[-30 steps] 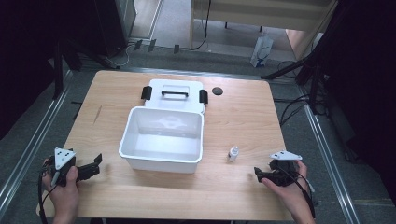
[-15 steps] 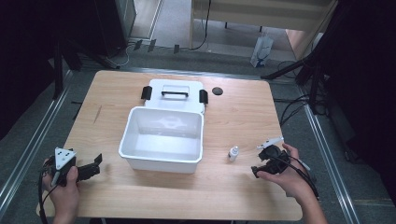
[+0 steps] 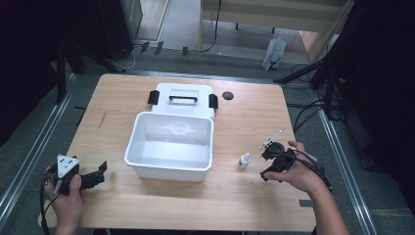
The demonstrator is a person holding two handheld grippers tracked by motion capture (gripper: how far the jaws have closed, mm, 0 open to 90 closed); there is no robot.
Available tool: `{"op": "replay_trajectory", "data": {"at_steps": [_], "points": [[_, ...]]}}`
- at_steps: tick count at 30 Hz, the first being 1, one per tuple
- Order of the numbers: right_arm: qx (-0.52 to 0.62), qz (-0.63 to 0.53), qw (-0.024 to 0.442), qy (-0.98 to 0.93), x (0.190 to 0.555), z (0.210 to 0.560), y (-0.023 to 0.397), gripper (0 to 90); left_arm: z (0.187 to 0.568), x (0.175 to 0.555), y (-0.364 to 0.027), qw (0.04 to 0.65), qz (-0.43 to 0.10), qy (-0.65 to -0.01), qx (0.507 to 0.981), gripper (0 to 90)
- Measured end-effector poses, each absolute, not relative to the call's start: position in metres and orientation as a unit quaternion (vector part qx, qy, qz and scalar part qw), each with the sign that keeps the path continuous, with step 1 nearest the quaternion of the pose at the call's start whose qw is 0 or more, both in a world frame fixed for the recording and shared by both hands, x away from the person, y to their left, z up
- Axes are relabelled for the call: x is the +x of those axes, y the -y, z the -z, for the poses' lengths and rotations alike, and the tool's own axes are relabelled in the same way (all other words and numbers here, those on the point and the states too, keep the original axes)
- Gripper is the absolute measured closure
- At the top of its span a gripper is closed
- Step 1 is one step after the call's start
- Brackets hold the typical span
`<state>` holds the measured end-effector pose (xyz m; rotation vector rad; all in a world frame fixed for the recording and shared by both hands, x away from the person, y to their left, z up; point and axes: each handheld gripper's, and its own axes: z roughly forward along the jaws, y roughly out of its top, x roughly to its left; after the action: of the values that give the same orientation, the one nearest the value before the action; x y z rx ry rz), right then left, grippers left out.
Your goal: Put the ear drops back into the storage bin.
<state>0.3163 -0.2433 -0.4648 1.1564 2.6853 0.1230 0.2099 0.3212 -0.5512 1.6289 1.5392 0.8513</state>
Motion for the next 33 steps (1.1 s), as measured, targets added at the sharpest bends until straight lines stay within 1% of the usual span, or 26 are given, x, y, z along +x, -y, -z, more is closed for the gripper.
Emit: {"op": "replay_trajectory", "data": {"at_steps": [15, 25, 27, 33], "points": [[0.381, -0.03, 0.098, -0.919, 0.337, 0.447, 0.219, 21.4, 0.551, 0.21, -0.321, 0.364, -0.332, -0.598, 0.632, 0.3], [0.379, -0.032, 0.076, -0.922, 0.347, 0.443, 0.198, 34.2, 0.551, 0.21, -0.32, 0.363, -0.333, -0.597, 0.633, 0.3], [0.378, -0.034, 0.068, -0.923, 0.348, 0.444, 0.193, 40.1, 0.551, 0.21, -0.32, 0.363, -0.334, -0.597, 0.633, 0.3], [0.377, -0.035, 0.075, -0.923, 0.349, 0.447, 0.182, 49.5, 0.551, 0.21, -0.321, 0.365, -0.332, -0.597, 0.632, 0.3]]}}
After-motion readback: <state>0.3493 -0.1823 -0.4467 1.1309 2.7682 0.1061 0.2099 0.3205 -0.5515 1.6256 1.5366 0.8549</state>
